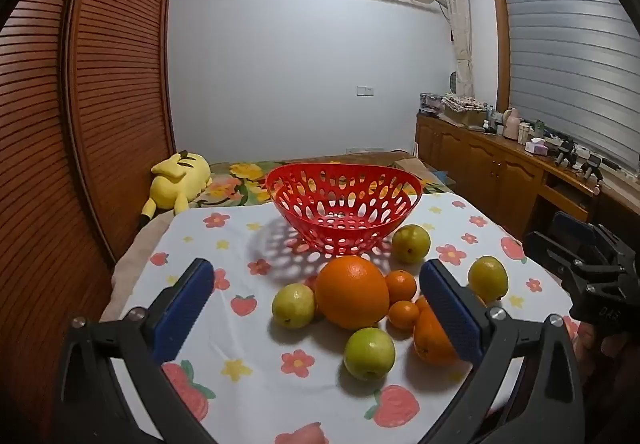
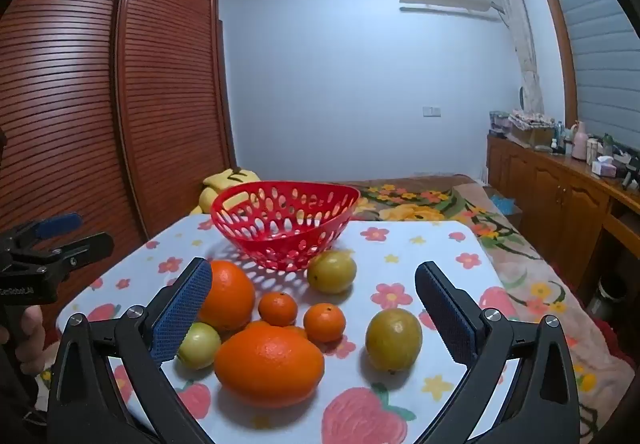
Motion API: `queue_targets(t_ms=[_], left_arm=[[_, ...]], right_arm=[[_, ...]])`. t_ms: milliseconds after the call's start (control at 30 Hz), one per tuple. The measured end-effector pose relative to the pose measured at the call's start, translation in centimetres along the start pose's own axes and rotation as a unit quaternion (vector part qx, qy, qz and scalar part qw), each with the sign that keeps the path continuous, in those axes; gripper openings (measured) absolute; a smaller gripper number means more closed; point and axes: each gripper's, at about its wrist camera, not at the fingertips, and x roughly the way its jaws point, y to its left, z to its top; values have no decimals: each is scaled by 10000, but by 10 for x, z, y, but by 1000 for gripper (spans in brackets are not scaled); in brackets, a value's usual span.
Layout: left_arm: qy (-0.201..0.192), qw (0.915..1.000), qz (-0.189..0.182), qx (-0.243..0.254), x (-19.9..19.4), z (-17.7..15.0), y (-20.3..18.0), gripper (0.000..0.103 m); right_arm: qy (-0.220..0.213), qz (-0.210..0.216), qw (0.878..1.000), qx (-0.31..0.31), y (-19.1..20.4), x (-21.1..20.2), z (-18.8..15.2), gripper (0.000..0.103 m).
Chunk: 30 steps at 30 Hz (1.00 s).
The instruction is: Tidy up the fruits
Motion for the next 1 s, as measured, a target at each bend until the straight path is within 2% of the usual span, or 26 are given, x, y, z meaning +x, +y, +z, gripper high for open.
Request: queue_targets(t_ms=[267,1000], left_arm=[[109,9999,-8,-64,3,-5,3,103],[-61,10000,50,1,-11,0,0,103]], right_arm=[[-22,-54,10000,-19,2,-2,-7,103],[-7,-34,10000,75,1,-5,-1,103]])
